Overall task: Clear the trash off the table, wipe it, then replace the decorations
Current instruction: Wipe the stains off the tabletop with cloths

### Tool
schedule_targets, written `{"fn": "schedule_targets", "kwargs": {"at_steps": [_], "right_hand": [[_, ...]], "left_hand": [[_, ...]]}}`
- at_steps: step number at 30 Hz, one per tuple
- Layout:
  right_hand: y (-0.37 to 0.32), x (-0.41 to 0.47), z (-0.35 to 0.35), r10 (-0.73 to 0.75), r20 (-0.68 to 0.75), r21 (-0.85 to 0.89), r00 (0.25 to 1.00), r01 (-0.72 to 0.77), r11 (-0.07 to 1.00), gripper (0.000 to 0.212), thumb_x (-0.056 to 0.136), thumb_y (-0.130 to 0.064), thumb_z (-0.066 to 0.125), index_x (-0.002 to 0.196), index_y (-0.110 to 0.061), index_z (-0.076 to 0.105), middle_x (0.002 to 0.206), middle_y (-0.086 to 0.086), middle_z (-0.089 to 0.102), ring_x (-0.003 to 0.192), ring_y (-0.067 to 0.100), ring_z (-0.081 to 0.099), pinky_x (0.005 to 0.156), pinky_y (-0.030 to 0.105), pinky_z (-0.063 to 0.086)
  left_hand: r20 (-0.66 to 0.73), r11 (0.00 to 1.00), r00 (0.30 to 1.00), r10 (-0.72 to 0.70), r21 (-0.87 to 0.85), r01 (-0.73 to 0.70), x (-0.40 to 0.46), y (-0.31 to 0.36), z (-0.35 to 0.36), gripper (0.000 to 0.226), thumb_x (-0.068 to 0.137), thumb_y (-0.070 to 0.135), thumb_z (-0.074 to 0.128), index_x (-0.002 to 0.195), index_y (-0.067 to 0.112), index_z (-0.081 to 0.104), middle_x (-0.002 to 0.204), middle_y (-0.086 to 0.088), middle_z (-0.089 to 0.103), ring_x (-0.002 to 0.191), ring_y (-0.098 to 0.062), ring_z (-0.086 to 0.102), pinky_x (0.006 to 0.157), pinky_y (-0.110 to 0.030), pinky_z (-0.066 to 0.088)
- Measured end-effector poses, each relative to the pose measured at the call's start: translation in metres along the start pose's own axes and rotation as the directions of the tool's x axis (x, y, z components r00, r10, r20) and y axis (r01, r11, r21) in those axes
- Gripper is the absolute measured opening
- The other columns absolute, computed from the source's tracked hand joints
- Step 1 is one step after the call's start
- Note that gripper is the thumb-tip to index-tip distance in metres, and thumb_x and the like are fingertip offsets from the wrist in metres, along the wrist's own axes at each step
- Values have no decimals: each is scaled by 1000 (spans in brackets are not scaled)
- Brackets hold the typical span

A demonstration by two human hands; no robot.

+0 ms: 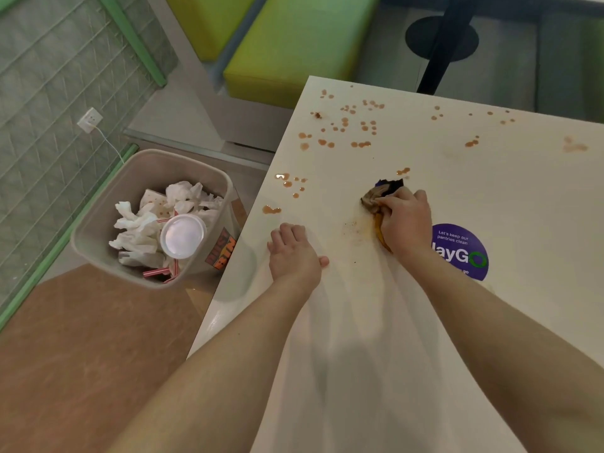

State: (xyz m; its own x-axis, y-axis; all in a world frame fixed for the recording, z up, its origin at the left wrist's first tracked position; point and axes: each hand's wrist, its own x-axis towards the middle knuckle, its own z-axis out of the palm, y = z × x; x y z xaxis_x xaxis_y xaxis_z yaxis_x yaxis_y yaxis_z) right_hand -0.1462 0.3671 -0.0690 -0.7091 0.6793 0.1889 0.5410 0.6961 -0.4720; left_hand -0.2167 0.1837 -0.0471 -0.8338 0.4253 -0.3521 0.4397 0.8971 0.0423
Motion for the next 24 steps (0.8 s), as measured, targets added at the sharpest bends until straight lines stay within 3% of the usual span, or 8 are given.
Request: {"fn": "schedule_targets", "kwargs": {"at_steps": [2, 8, 14, 16, 21, 24], "right_hand": [[-10, -21, 2, -8, -24, 24, 1000, 8, 1000, 27, 89, -2, 57, 102, -14, 77, 95, 2, 67, 88, 29, 45, 76, 37, 41], [-14, -75, 4, -219, -38, 44, 975, 221, 974, 20, 82, -2, 68, 97, -11, 77, 89, 0, 68, 78, 27, 47, 65, 39, 47], [-13, -22, -1, 9, 20, 57, 1000, -10, 998, 27, 92, -1, 56, 105, -12, 76, 99, 1, 68, 91, 26, 44, 77, 36, 43], [-18, -39, 0, -27, 0, 56, 1000, 27, 998, 26, 88, -2, 59, 104, -14, 76, 97, 1, 68, 88, 25, 44, 75, 38, 45], [-9, -85, -3, -284, -20, 52, 959, 285, 957, 20, 79, -1, 73, 95, -11, 77, 93, -1, 70, 78, 24, 48, 66, 35, 48], [4, -53, -11, -215, -10, 8, 977, 215, 977, 20, 79, -2, 71, 93, -15, 77, 93, 1, 71, 79, 27, 48, 65, 35, 46]], "left_hand": [[4, 1000, 1000, -3, 11, 3, -1, 1, 1, 83, 91, 58, 54, 143, 5, 18, 142, -10, 22, 131, -28, 23, 110, -32, 30], [19, 998, 1000, -12, 60, 11, 0, 0, 2, 83, 92, 58, 50, 145, 5, 14, 143, -11, 21, 129, -27, 24, 111, -32, 28], [16, 999, 1000, 1, 32, -1, 1, -1, 2, 78, 92, 58, 51, 143, 8, 19, 140, -10, 22, 127, -27, 25, 110, -32, 28], [23, 999, 1000, -7, 31, 6, 1, 0, 2, 79, 92, 58, 52, 144, 8, 19, 140, -10, 22, 127, -27, 25, 110, -32, 28], [29, 999, 999, -17, 28, 16, 0, 1, 0, 82, 91, 58, 53, 146, 9, 17, 143, -10, 21, 130, -27, 24, 111, -31, 25], [18, 1000, 1000, -13, 11, 12, 0, 0, 0, 82, 91, 57, 53, 145, 8, 17, 143, -10, 21, 130, -27, 23, 111, -30, 25]]}}
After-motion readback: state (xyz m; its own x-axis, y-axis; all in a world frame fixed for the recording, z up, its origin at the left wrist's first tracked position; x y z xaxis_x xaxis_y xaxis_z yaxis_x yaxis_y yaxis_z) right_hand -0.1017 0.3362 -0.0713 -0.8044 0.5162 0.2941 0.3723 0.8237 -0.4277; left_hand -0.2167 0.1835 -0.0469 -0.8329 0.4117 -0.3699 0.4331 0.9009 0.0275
